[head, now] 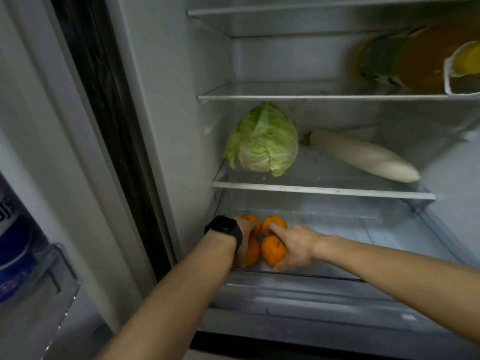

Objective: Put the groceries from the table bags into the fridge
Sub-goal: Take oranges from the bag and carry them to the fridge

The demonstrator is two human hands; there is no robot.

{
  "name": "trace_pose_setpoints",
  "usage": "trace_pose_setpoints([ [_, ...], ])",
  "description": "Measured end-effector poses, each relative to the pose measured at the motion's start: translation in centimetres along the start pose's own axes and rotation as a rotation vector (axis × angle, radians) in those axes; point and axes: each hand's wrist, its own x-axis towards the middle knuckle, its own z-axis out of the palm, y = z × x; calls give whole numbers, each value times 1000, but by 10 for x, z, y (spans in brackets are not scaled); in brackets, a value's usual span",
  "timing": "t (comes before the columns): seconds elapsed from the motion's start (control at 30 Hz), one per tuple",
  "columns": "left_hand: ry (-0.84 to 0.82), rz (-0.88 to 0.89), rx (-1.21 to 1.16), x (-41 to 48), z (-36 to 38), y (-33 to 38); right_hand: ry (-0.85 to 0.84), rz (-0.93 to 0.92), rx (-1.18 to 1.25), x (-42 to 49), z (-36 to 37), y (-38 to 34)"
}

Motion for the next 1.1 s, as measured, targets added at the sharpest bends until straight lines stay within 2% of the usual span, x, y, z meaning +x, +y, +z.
trace_pose_setpoints([
  [0.17, -4, -17, -48, 4, 2, 0, -90, 7, 27, -4, -12, 1],
  [0.27, -15, -15, -6, 1, 0, 1, -118, 44, 193, -17, -36, 1],
  [0.33, -19, -3, -21, -4, -5, 3, -13, 53, 288, -36, -55, 4],
  [0.43, 65, 10, 12, -16, -19, 12, 275, 65, 308, -73, -70, 10],
  [0.57, 363, 44, -50, -56, -39, 30, 637, 56, 432, -125, -58, 6],
  [0.7, 705, 93, -89, -115, -36, 47, 922, 43, 404, -172, -25, -3],
  [0.9, 996, 122, -148, -194, 31, 64, 1116, -21, 346, -232, 40, -27],
  [1.0, 1028, 82, -144, -228, 86, 66, 1097, -56, 319, -257, 75, -44],
  [1.1, 1007, 7, -133, -263, 147, 59, 1007, -107, 331, -276, 105, -70],
])
